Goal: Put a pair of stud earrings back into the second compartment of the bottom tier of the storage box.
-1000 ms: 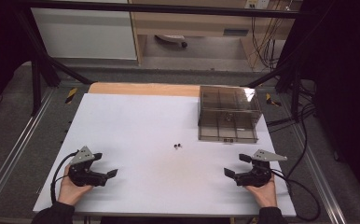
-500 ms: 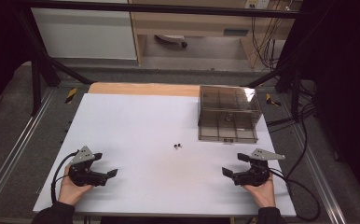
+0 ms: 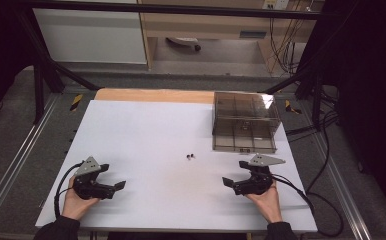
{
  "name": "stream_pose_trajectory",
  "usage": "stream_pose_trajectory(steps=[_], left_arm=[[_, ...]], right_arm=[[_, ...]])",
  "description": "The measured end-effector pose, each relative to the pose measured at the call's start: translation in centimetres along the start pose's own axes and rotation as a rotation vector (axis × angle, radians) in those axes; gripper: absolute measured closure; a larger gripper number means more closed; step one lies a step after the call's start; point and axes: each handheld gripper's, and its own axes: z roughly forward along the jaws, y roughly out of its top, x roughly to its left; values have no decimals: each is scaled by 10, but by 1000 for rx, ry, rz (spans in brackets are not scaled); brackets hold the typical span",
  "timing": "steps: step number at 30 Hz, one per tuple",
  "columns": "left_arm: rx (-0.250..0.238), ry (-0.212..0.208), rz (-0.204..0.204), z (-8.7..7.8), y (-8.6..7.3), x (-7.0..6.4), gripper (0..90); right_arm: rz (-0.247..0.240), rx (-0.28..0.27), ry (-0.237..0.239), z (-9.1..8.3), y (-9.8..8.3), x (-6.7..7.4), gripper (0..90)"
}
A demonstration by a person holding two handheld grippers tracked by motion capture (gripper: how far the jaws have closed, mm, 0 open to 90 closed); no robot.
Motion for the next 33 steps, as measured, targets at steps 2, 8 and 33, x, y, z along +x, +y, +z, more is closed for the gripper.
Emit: stream_pose_trajectory(steps=[2, 8, 33], left_arm=[[-3, -1, -2, 0, 0, 0, 40], [0, 1, 3, 0, 0, 0, 40], [4, 3, 1, 0, -1, 0, 40]], right_arm=[[2, 0, 5, 2, 1, 1, 29], [-1, 5, 14, 15, 12, 8, 32], [-40, 47, 23, 69, 42, 18, 50]])
